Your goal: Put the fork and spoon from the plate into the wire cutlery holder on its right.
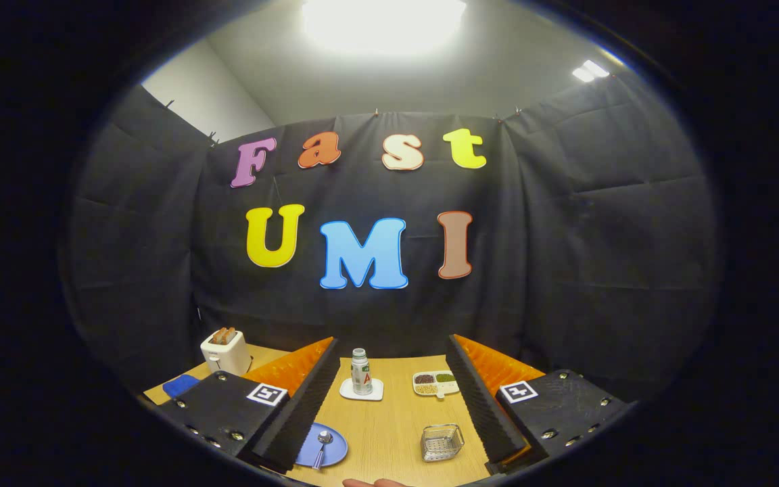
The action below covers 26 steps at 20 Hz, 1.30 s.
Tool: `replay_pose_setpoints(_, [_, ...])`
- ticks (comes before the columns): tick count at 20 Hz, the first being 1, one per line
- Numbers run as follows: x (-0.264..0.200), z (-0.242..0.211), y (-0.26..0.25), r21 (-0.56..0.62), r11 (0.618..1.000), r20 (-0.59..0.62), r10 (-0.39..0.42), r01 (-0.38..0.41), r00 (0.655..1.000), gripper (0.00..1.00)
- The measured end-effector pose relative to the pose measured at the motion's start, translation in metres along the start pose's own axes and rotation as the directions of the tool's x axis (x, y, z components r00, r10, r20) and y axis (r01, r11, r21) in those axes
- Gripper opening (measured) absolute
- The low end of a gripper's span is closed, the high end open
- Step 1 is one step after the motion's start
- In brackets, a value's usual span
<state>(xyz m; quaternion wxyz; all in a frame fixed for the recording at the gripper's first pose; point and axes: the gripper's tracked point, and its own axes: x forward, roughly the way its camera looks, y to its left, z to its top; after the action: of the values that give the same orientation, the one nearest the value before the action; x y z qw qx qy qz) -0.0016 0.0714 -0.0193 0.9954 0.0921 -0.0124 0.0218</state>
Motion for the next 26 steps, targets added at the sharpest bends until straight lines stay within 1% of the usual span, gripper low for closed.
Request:
replay_pose_setpoints(3, [0.003, -0.020, -0.005, 0.058, 0.998, -0.042, 0.035, -0.032, 0.999, 0.98])
replay_pose_setpoints(6, [0.010, -0.034, -0.006, 0.049, 0.999, -0.079, 0.025, -0.021, 0.997, 0.98])
replay_pose_setpoints(8, [0.013, -0.034, 0.007, 0.036, 0.999, -0.075, 0.036, -0.033, 0.997, 0.98])
replay_pose_setpoints(9, [0.016, -0.041, 0.013, 0.016, 0.999, -0.092, 0.035, -0.034, 0.995, 0.98])
replay_pose_setpoints(11, [0.020, -0.070, 0.035, -0.011, 0.999, -0.164, 0.048, -0.050, 0.985, 0.98])
replay_pose_setpoints(12, [0.022, -0.090, 0.052, -0.029, 0.997, -0.221, 0.067, -0.075, 0.973, 0.98])
replay_pose_setpoints(14, [0.028, -0.138, 0.085, -0.073, 0.985, -0.355, 0.121, -0.157, 0.927, 0.98])
replay_pose_setpoints(15, [0.031, -0.161, 0.097, -0.092, 0.977, -0.416, 0.138, -0.193, 0.899, 0.96])
replay_pose_setpoints(16, [0.033, -0.182, 0.109, -0.092, 0.969, -0.473, 0.161, -0.231, 0.866, 0.93])
replay_pose_setpoints(17, [0.037, -0.202, 0.118, -0.077, 0.965, -0.521, 0.176, -0.251, 0.835, 0.89])
replay_pose_setpoints(18, [0.043, -0.222, 0.125, -0.058, 0.963, -0.566, 0.186, -0.263, 0.803, 0.87])
replay_pose_setpoints(19, [0.047, -0.242, 0.126, -0.053, 0.963, -0.617, 0.178, -0.266, 0.766, 0.86])
replay_pose_setpoints(20, [0.048, -0.262, 0.129, -0.037, 0.960, -0.667, 0.183, -0.278, 0.722, 0.86])
replay_pose_setpoints(21, [0.050, -0.278, 0.130, -0.027, 0.961, -0.708, 0.176, -0.276, 0.684, 0.83])
replay_pose_setpoints(22, [0.050, -0.294, 0.132, -0.016, 0.962, -0.745, 0.171, -0.273, 0.645, 0.83])
replay_pose_setpoints(23, [0.049, -0.309, 0.133, -0.009, 0.963, -0.780, 0.162, -0.269, 0.604, 0.77])
replay_pose_setpoints(24, [0.047, -0.325, 0.138, 0.015, 0.963, -0.805, 0.171, -0.268, 0.568, 0.76])
replay_pose_setpoints(25, [0.047, -0.336, 0.140, 0.024, 0.966, -0.829, 0.164, -0.259, 0.535, 0.71])
replay_pose_setpoints(26, [0.046, -0.344, 0.144, 0.045, 0.965, -0.842, 0.175, -0.257, 0.510, 0.61])
